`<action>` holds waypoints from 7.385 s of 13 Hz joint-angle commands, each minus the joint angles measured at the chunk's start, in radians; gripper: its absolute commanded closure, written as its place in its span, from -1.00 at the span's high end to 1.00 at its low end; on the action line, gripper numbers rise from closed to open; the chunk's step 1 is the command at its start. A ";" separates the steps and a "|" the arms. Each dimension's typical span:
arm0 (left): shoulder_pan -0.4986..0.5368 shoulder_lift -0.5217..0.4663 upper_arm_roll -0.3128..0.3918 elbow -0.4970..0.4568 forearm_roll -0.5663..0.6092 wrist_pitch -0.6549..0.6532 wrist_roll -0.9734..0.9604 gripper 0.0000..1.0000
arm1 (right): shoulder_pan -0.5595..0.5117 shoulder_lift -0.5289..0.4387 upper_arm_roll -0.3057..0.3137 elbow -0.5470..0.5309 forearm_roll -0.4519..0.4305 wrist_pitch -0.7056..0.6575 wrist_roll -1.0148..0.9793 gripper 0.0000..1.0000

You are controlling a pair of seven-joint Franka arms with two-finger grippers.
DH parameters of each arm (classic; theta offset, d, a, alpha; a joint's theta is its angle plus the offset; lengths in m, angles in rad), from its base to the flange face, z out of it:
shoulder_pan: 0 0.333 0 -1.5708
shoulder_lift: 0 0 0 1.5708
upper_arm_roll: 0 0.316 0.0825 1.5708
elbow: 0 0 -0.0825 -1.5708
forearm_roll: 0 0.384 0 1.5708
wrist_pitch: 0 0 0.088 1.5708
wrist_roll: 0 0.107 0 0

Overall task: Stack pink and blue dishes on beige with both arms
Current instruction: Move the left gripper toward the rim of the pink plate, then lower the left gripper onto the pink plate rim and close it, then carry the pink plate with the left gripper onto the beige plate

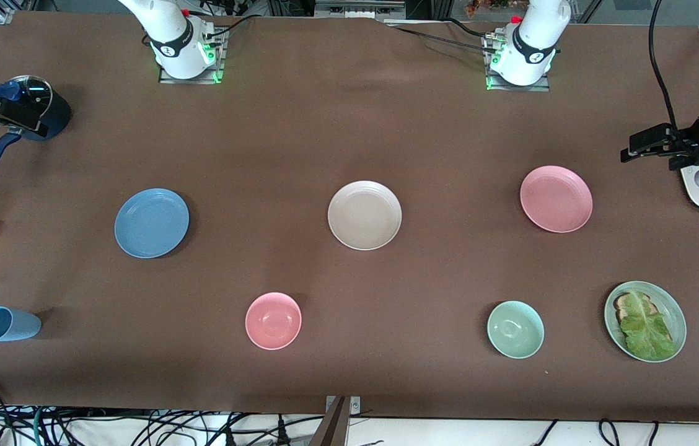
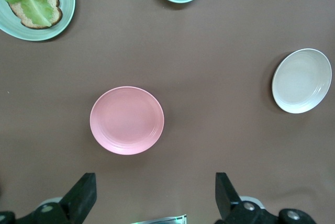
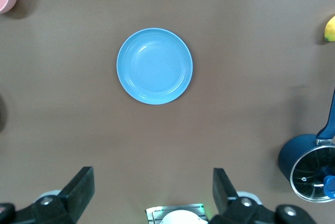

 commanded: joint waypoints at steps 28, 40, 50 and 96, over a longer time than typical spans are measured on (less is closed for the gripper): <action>0.344 0.135 0.006 -0.780 -0.222 0.987 0.816 0.97 | -0.012 0.020 -0.009 0.026 0.009 -0.020 -0.016 1.00; 0.335 0.221 0.004 -0.812 -0.339 1.097 0.860 0.94 | -0.012 0.020 -0.009 0.026 0.008 -0.022 -0.016 1.00; 0.307 0.235 0.007 -0.884 -0.586 1.176 1.118 0.63 | -0.012 0.020 -0.009 0.026 0.008 -0.022 -0.016 1.00; -0.237 0.225 -0.333 -0.642 -0.016 1.177 -0.642 -1.00 | -0.012 0.021 -0.009 0.024 0.009 -0.022 -0.018 1.00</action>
